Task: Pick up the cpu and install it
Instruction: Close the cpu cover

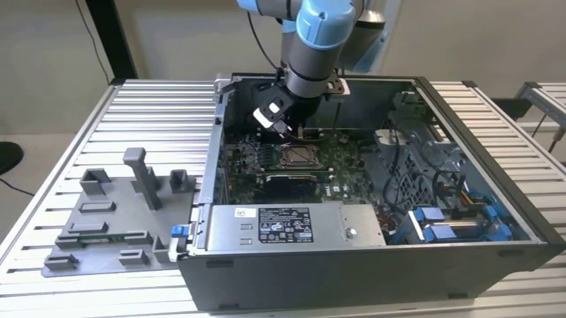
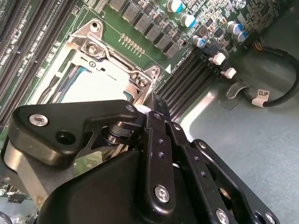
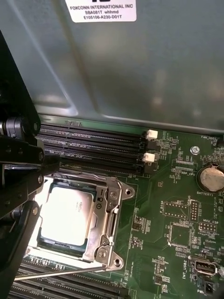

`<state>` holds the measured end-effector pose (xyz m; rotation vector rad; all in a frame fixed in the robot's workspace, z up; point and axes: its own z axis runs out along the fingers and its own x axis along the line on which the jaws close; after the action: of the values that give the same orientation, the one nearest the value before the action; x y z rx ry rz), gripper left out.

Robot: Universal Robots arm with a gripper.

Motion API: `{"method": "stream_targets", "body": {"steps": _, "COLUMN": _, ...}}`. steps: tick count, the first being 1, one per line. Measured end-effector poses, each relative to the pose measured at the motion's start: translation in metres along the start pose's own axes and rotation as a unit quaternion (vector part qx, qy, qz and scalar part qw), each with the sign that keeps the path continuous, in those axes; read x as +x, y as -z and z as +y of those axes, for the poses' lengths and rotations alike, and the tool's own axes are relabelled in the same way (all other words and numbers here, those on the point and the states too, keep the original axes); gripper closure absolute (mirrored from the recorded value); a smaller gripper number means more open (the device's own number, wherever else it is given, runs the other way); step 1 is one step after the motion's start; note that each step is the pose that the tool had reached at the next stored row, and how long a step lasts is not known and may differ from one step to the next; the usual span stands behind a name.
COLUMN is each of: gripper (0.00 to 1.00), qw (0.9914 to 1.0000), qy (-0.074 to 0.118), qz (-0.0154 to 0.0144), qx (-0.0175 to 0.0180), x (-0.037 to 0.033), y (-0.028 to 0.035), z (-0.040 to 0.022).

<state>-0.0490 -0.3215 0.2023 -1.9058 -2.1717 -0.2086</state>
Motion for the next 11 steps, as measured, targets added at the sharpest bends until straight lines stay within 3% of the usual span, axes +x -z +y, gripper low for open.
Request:
{"method": "stream_targets", "body": {"steps": 6, "gripper": 1.00, "qw": 1.00000, "qy": 0.000, "qz": -0.0002, "qx": 0.0000, "x": -0.0002, "y": -0.0001, "z": 0.0012}}
{"method": "stream_targets", "body": {"steps": 11, "gripper": 1.00, "qw": 1.00000, "qy": 0.000, "qz": 0.0003, "qx": 0.0001, "x": -0.0019, "y": 0.0058, "z": -0.0021}}
